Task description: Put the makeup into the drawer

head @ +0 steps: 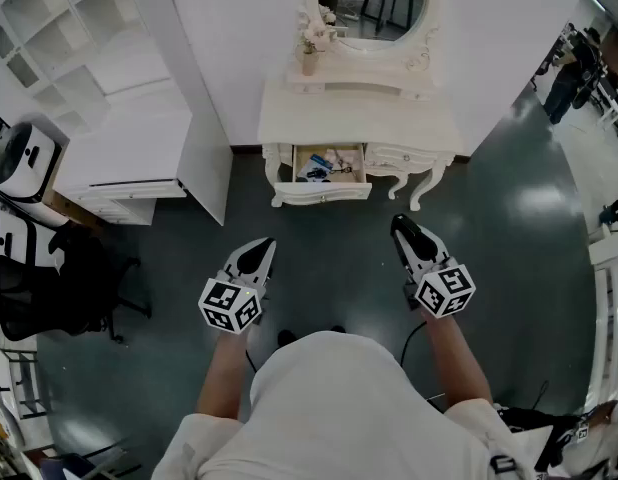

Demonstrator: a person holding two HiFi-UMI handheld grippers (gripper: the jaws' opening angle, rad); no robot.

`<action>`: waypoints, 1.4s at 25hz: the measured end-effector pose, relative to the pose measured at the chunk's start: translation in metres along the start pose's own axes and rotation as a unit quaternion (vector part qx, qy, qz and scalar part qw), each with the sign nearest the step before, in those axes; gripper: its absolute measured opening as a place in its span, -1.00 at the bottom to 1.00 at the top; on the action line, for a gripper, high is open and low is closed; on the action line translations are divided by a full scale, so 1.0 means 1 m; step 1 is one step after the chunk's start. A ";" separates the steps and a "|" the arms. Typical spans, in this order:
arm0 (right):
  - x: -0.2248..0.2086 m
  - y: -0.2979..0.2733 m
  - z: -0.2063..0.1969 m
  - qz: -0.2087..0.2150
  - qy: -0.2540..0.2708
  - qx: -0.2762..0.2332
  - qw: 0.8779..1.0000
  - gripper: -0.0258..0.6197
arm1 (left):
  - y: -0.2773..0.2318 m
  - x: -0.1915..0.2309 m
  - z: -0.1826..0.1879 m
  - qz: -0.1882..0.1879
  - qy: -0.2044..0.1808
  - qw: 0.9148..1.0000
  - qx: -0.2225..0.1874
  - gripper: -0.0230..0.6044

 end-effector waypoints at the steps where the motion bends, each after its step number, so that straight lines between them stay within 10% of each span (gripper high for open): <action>1: -0.001 0.000 0.000 0.000 0.000 0.000 1.000 -0.58 | 0.000 0.000 -0.001 0.000 0.001 1.000 0.000 -0.87; 35: -0.075 -0.003 -0.024 0.057 -0.006 0.009 0.998 -0.58 | -0.039 -0.039 -0.041 0.053 0.024 0.998 -0.004 -0.87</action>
Point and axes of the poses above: the fingertips, and each gripper's own axes: y backward along the fingers, x to its left, z out of its top, the point moved 10 cm from there along y, backward along the fingers, and after that the axes turned 15 degrees about y, right-handed, at the moved point
